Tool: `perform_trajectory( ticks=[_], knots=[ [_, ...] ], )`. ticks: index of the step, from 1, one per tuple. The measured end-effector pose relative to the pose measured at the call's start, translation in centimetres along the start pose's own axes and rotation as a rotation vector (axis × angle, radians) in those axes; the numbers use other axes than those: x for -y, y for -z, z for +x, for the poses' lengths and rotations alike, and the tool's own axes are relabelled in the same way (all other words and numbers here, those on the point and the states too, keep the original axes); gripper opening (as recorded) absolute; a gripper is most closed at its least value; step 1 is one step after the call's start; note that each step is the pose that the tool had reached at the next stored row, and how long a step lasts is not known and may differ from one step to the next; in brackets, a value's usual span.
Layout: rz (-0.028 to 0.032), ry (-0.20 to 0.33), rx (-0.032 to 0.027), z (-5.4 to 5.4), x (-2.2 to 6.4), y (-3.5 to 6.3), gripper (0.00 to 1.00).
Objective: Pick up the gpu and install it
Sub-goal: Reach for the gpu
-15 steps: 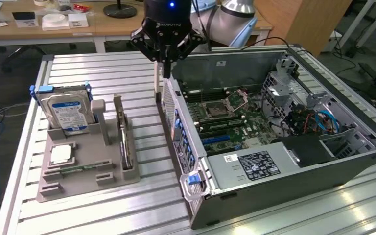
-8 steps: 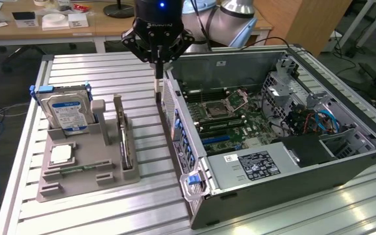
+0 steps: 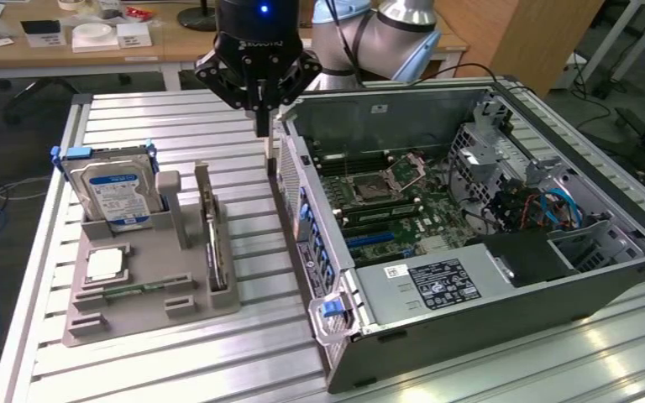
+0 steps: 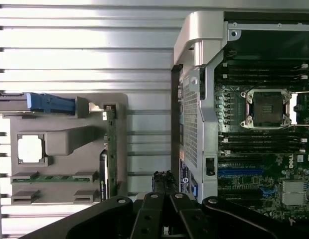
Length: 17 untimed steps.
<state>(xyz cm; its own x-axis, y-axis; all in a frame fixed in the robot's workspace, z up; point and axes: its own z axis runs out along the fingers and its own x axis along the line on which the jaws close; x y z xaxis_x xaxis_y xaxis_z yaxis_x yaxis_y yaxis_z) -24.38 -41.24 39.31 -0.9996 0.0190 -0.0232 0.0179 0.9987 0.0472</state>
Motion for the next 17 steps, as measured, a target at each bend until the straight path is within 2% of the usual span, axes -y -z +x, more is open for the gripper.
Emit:
perform_trajectory(
  ticks=[17],
  knots=[
    [-0.0014, 0.064, -0.0031, 3.0, 0.35, 0.09, 0.11]
  ],
)
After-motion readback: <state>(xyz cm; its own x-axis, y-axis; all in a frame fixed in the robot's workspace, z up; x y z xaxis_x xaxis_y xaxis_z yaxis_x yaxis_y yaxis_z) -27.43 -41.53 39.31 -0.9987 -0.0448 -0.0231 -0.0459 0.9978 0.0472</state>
